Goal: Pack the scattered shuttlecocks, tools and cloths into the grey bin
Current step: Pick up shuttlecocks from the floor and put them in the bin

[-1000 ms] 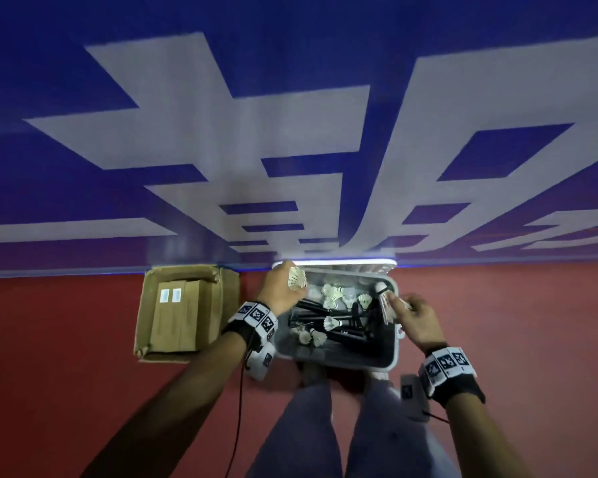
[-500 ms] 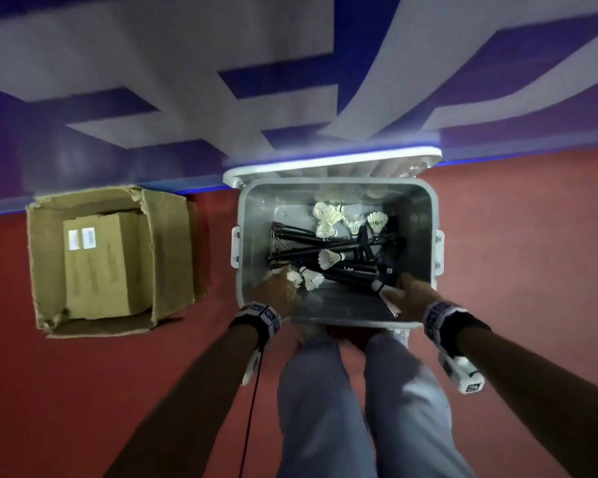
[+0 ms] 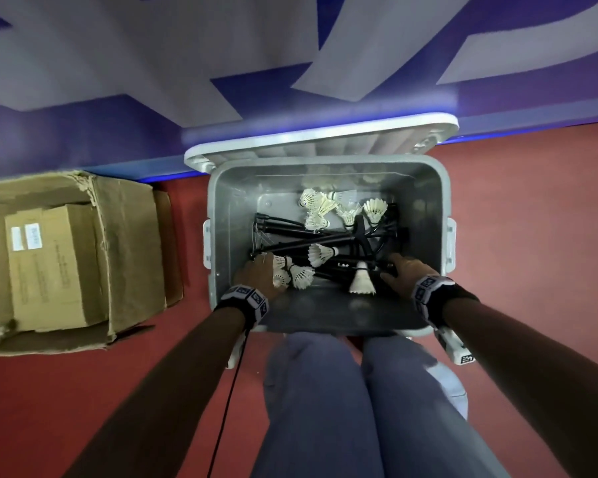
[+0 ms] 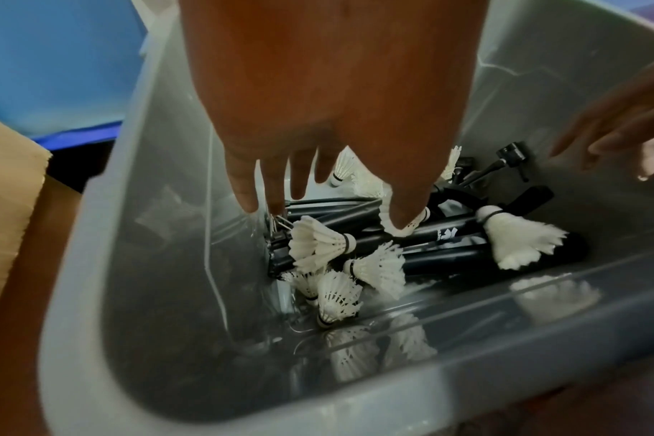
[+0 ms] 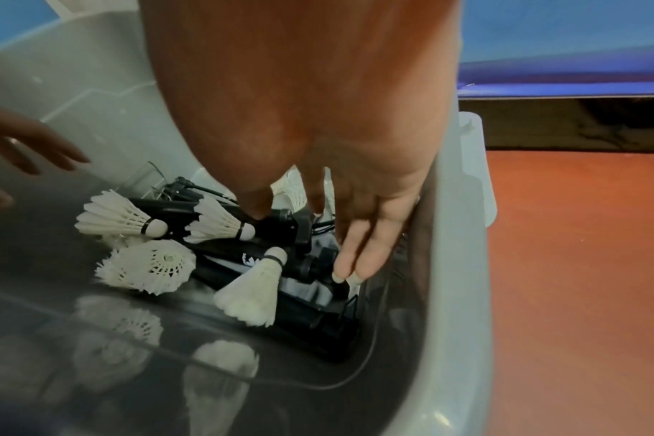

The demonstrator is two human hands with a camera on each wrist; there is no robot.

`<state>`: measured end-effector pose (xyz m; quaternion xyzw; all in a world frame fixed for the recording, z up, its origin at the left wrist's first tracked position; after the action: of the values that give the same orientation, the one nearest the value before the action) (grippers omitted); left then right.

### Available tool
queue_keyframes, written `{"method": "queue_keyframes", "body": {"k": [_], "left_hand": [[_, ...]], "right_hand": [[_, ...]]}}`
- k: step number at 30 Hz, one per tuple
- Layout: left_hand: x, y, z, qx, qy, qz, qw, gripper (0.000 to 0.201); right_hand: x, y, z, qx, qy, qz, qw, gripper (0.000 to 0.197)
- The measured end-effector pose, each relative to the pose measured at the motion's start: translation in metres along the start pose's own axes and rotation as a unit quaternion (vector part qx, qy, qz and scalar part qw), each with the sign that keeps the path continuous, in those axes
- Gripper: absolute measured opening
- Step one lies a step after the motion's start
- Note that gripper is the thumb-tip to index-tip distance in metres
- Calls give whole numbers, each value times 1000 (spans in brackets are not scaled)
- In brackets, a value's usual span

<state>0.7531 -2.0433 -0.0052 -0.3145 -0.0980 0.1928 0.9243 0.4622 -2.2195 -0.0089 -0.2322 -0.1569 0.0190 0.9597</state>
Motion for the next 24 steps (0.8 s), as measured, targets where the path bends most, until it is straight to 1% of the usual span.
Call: {"method": "queue_keyframes", "body": {"k": [3, 4, 6, 8, 9, 10, 12, 14, 17, 19, 21, 24], "left_hand": [[-1, -23, 18, -4, -1, 5, 1000, 85], [-2, -33, 27, -6, -1, 10, 1000, 84], [-5, -59, 49, -9, -1, 22, 1000, 89], [-12, -92, 75, -23, -1, 45, 999, 93], [-17, -110, 89, -26, 2, 69, 997, 92], [-23, -132, 103, -33, 1, 102, 994, 86], [-32, -181, 133, -67, -8, 170, 983, 72], [-44, -238, 167, -111, -11, 236, 965, 70], [-61, -325, 227, -166, 10, 317, 934, 72], [-69, -385, 274, -218, 36, 333, 917, 71], [-73, -444, 327, -278, 58, 334, 899, 68], [-68, -526, 416, -351, 92, 346, 865, 65]], "right_hand": [[12, -18, 25, -7, -3, 2, 1000, 55], [16, -25, 36, -8, -6, -1, 1000, 55], [27, -46, 62, -18, -12, -23, 999, 52], [39, -74, 90, -36, -14, -71, 997, 52], [47, -89, 104, -42, -14, -100, 994, 55], [56, -104, 119, -48, -19, -130, 990, 58], [79, -138, 153, -66, -34, -202, 977, 65], [102, -176, 190, -103, -65, -262, 957, 68], [135, -235, 257, -170, -111, -313, 928, 60], [164, -278, 316, -209, -149, -356, 898, 62], [193, -321, 381, -247, -198, -384, 867, 58], [230, -383, 483, -313, -271, -429, 803, 45]]}}
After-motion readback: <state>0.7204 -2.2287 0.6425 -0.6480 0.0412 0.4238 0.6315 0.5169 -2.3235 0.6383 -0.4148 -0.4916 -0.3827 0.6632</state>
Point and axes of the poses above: each hand's wrist, its own z-axis away from the middle knuckle, its own y-axis out of the palm, x = y × z, the point moved 10 cm from there along -z, towards the middle knuckle, and after that the axes turned 13 degrees about -z, right-handed, at the moved point
